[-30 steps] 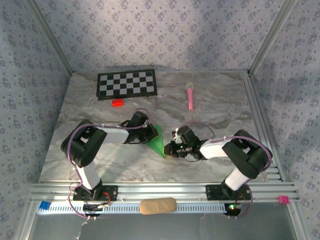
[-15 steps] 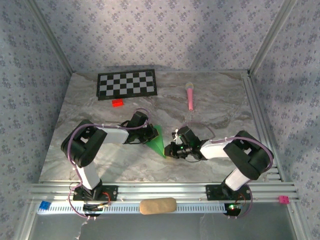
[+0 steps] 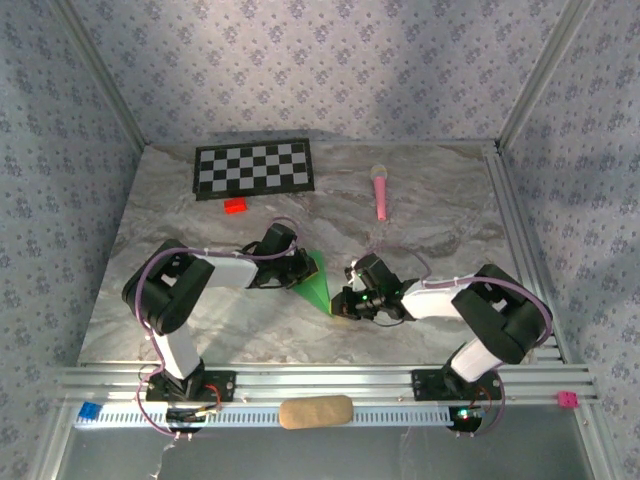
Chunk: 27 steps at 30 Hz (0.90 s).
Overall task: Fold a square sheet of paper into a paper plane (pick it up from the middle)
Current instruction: Fourth fold the wing at the center of the table.
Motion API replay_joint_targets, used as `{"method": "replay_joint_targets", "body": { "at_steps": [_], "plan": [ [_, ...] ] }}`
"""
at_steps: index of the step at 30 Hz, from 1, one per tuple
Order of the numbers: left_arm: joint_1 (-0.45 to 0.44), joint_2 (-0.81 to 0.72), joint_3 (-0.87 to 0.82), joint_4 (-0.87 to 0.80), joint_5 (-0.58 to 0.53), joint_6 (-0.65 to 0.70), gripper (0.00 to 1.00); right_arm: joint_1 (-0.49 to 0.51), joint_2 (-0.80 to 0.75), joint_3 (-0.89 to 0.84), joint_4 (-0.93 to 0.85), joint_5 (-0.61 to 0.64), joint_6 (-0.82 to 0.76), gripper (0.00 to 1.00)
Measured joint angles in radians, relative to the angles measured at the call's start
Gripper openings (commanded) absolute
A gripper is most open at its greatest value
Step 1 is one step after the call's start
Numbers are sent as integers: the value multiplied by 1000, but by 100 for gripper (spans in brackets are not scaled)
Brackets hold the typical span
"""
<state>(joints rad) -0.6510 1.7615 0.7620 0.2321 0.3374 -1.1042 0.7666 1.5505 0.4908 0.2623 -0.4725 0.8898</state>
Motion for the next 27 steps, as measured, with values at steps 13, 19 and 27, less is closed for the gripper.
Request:
{"method": "replay_joint_targets", "body": {
  "at_steps": [13, 19, 27],
  "plan": [
    [0, 0, -6, 8, 3, -5, 13, 3, -45, 6, -101, 21, -1, 9],
    [0, 0, -6, 8, 3, -4, 13, 5, -50, 6, -108, 26, -1, 11],
    [0, 0, -8, 12, 3, -4, 13, 1, -154, 9, -207, 56, -24, 9]
  ]
}}
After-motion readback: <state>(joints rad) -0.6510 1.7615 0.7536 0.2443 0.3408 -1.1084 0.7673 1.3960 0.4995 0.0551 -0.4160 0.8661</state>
